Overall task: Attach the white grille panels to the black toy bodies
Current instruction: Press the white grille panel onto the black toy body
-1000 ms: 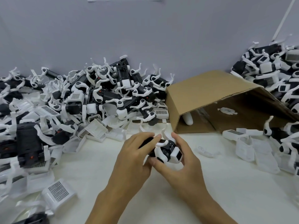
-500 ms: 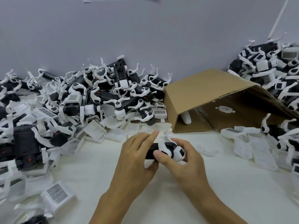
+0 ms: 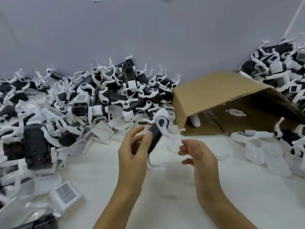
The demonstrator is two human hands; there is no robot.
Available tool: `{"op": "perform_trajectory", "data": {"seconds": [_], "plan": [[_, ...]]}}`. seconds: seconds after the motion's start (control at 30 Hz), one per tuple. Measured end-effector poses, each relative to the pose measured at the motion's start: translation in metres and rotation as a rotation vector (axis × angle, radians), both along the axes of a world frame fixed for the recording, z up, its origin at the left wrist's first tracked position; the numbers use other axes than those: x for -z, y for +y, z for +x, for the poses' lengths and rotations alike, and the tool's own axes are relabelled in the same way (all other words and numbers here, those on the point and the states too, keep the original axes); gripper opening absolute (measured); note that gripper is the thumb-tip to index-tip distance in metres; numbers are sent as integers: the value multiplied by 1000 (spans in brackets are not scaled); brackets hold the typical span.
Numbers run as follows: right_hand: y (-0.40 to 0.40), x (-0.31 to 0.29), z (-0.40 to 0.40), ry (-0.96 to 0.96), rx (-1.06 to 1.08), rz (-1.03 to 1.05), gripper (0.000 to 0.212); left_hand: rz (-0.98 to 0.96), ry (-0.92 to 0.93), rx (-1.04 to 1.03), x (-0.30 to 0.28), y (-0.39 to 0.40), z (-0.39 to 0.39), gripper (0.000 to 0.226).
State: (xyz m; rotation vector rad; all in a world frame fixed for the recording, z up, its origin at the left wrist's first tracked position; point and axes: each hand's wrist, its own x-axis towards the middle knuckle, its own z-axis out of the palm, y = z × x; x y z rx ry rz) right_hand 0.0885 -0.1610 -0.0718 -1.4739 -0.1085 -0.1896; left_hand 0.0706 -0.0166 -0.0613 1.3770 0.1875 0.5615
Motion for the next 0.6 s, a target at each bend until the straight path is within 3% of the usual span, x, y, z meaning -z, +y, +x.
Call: {"op": "perform_trajectory", "data": {"seconds": [0.1,0.17,0.3,0.6], "plan": [[1,4,-12,-365,-93,-296,58,-528,136,209,-10,2,-1,34],[3,9,-15,-546,-139,-436,54,-694,186,285,-15,0,-4,43],[7,11,-16,-584,-111,-442,34,-682,208,414,-15,-9,-8,47],[6,7,-18,-579,-86,-410,25,-687,192,415,-11,-16,-9,43]]}}
